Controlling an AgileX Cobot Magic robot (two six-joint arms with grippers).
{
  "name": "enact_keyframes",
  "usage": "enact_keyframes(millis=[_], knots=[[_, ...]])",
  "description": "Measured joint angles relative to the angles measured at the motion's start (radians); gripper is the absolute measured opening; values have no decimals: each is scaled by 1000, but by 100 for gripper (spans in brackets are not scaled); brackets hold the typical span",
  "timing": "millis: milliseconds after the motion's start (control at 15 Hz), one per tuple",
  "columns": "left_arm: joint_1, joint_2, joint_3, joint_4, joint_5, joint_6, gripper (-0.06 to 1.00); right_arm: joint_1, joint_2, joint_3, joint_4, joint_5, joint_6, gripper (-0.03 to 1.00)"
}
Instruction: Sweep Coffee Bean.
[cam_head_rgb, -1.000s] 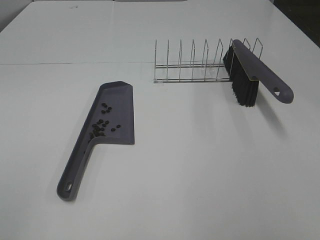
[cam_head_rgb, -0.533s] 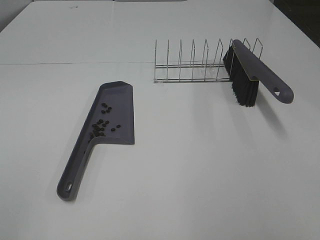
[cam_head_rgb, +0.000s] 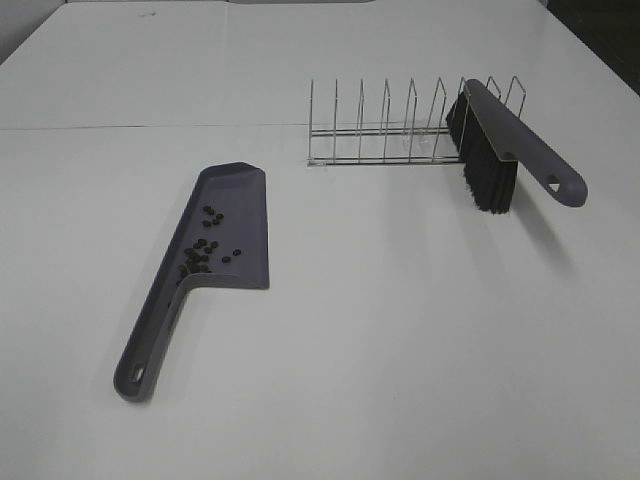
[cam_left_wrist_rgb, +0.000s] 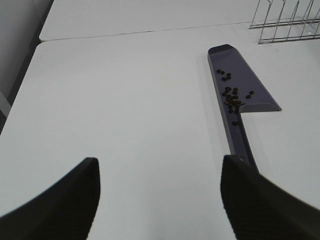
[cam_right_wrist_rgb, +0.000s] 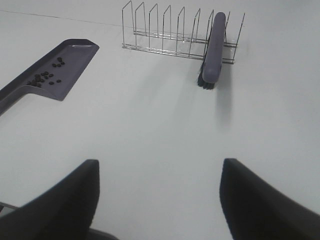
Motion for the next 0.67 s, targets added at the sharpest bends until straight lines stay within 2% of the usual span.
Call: enact_keyframes(millis=[667], knots=[[0, 0, 0, 0, 0, 1, 63, 0, 0, 0, 0, 0, 0, 57]])
